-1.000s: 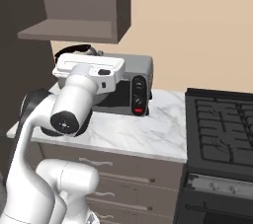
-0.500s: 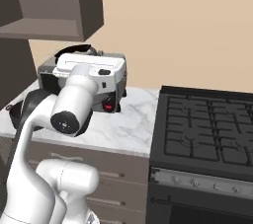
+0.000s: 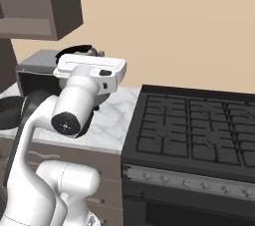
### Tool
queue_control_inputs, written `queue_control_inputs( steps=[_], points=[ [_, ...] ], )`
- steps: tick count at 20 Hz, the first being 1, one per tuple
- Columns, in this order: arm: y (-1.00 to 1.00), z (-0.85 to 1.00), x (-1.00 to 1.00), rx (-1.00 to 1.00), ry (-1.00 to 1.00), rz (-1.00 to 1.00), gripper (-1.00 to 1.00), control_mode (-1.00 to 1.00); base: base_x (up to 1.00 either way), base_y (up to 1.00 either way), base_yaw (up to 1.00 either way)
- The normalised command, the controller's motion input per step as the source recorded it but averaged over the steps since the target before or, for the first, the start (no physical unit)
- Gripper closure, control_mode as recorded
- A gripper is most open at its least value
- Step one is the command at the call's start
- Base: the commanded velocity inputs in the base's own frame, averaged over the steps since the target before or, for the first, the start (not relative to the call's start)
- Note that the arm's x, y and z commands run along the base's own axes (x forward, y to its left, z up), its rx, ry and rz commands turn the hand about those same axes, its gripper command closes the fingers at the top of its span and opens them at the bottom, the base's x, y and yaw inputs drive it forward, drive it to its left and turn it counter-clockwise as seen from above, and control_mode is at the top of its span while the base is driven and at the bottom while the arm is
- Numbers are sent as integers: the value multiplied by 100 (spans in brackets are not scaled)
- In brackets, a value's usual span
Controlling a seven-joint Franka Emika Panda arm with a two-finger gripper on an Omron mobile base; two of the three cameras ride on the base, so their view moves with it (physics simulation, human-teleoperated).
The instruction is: Pick the kettle from the cabinet and place it on a stove burner. Then pick the pot from the counter and place it on another stove burner. Finally, turn both burners on.
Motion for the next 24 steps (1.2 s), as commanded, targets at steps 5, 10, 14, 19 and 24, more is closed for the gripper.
queue_control_inputs(
  steps=[5,10,14,19,24],
  points=[
    [0,0,0,0,0,0,100,100,-1,-49,0],
    [0,0,0,0,0,0,100,100,0,-47,0],
    [0,0,0,0,0,0,100,100,0,-40,2],
    [0,0,0,0,0,0,100,100,4,-31,3],
    [0,0,0,0,0,0,100,100,31,-21,5]
  ],
)
